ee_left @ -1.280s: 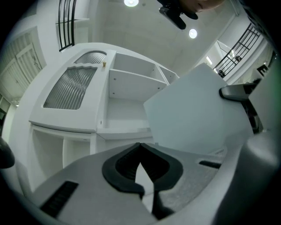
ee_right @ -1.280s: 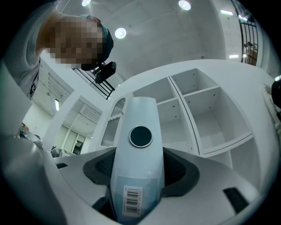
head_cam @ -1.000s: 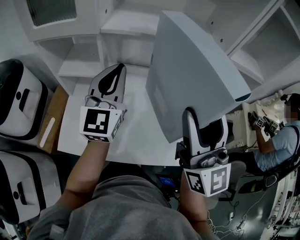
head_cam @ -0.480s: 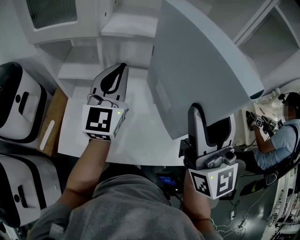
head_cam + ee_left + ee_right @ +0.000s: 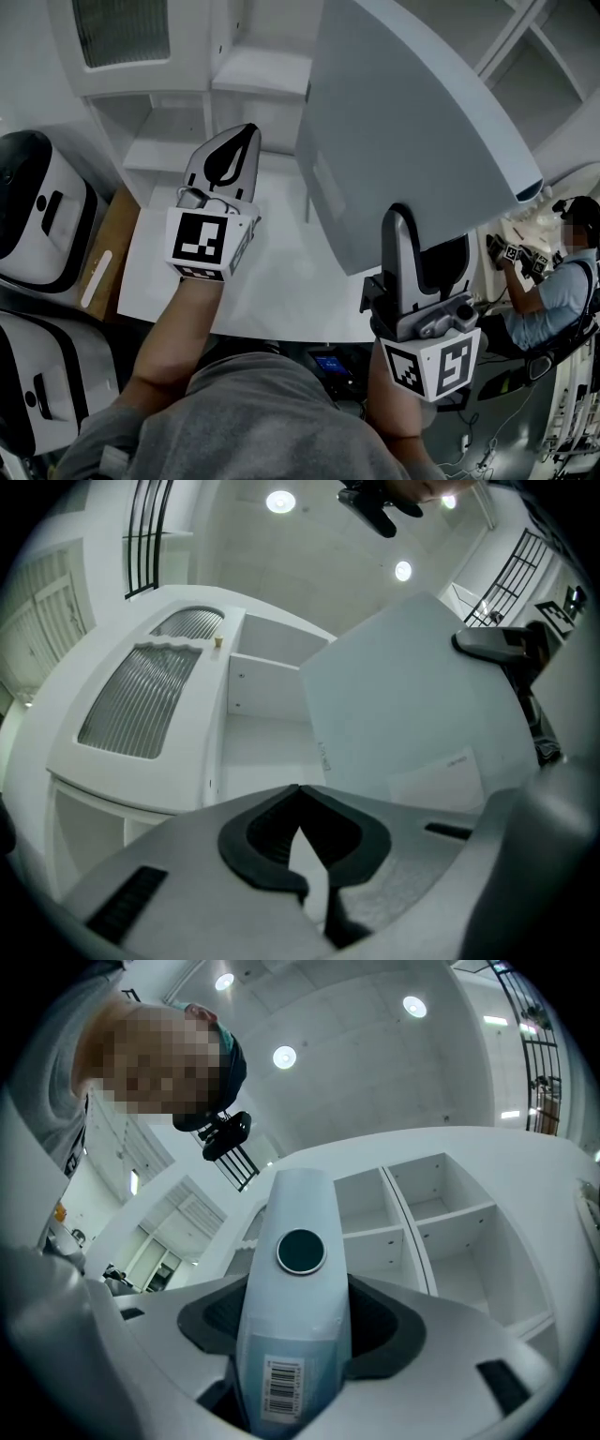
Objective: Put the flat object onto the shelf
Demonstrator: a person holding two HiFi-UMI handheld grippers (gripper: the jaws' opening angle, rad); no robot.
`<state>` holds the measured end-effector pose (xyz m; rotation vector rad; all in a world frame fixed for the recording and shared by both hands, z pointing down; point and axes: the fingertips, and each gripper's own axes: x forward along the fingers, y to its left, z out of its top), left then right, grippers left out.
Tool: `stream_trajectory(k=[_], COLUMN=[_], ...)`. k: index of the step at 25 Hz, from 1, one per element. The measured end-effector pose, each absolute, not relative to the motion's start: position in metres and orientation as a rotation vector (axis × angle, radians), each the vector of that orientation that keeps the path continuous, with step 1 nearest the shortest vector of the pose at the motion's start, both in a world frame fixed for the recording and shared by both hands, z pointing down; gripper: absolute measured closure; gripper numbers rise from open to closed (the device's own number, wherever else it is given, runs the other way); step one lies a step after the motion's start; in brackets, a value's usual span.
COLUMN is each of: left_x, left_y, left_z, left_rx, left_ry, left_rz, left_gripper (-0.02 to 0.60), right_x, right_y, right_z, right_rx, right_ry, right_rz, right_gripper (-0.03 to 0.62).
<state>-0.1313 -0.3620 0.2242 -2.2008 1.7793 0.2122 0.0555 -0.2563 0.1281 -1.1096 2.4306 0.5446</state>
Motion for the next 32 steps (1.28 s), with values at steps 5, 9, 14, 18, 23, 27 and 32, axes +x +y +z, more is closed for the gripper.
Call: stream_trajectory(k=[5,9,14,18,23,27,32], left_x=[-0.131,-0.13,-0.124,-0.121,-0.115,-0.115,-0.126], left_y=[-0.356,-0.349,-0.347,-0.347,-0.35,-0.351,-0.348], left_z=[0.206,0.193,0.181,0.178,0.166,0.164,0.164], left_rx=[-2.173,-2.152,-2.14,-2.142,-2.137,-2.134,-2.107], left_ry=[1.761,1.754,1.725,1.713,1.695,1.689,1.709], left_rz=[0.228,0.264,0.288,0.291,0.31,0.313,0.292], left_gripper=[0.575,0.575,0.575,0.575,0.575,0.575,0.575], right_x=[0.059,0.061,0.062,0.059,0.053,0.045,0.034], right_y=[-0.247,-0.237,-0.218,-0.211,-0.217,-0.222,-0.233], right_z=[0.113,0.098,0.074,0.057,0.044,0.038,0.036], right_rx=[-1.101,-1.089,-1.077,-1.077,-1.077,-1.067,-1.074], right_ry=[2.396,2.382,2.348,2.335,2.347,2.351,2.369], right_rz=[0.59,0.632,0.775,0.887,0.979,1.063,1.149], right_gripper=[0.295,0.295,0.295,0.295,0.295,0.295,0.295])
